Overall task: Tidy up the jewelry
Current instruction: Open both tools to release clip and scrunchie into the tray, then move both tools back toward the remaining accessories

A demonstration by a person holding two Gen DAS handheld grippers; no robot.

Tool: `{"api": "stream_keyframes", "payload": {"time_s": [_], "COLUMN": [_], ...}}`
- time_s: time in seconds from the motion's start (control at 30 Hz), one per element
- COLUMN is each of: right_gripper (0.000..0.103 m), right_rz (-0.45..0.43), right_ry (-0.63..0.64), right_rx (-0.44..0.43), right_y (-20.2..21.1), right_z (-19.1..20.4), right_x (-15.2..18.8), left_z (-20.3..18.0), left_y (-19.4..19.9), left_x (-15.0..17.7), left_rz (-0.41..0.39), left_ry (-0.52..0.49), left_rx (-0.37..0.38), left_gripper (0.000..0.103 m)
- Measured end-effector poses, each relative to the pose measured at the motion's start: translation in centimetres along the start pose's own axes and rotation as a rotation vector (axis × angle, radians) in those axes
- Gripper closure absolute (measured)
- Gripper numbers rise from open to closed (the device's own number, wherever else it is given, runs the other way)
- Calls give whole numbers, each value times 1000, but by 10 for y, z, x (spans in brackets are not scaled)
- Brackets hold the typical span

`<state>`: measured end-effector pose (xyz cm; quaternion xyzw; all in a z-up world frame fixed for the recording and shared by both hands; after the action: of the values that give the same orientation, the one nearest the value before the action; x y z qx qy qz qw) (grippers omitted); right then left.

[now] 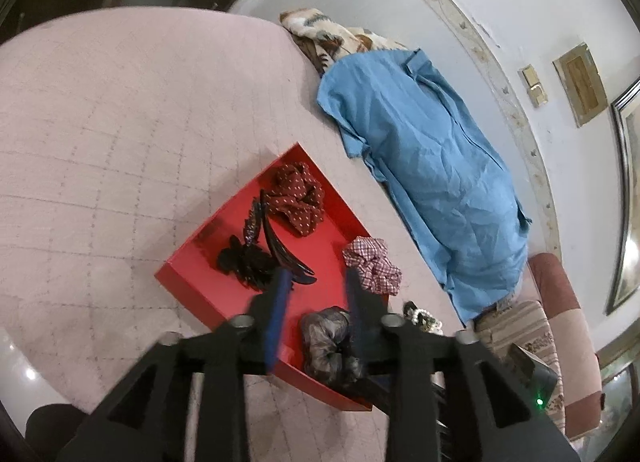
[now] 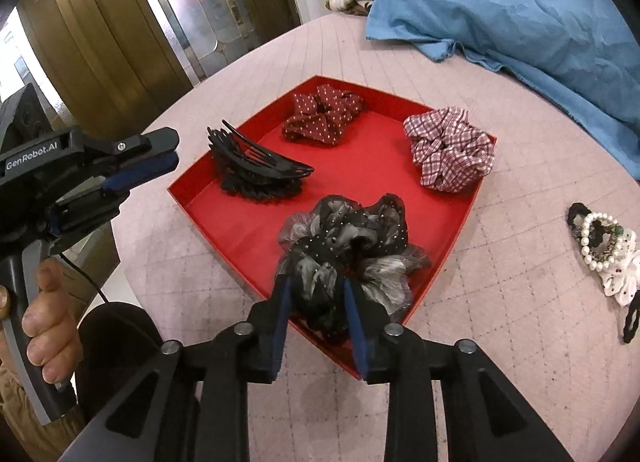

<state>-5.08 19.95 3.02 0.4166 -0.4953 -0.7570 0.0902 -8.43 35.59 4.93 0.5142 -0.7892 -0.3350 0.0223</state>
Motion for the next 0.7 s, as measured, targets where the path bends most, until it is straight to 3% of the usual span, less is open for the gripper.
{"api": "stream_keyframes", "payload": {"time_s": [0.17,0.43,0.7], "right_gripper": [57,54,51], "right_rz": [-45,-99,-124], "right_ry": [-10,-53,-153], "right_rx": [-3,19,92], "right_y": [22,59,96], "right_z": [0,-18,-74], "right_x": [2,25,70], "left_z": [-7,-32,-57], "left_y": [16,20,11], "left_x": [-1,15,42], "left_rz": [-58,-82,-43], "left_ry": [-11,-127,-216], "left_rx": [-40,-125,-158], "left_gripper": [50,48,48]}}
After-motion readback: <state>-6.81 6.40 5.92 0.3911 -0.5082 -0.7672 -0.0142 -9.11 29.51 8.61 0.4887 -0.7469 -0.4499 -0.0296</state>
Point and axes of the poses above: each gripper's, at about its wrist camera, not at the fingertips, and y roughly against the way its jaws point, z to its left, x to its underside, the point moved 9 cm from there along -y, roughly the way its jaws point, and after that the axes turned 11 degrees about y, right-handed, at the moved point
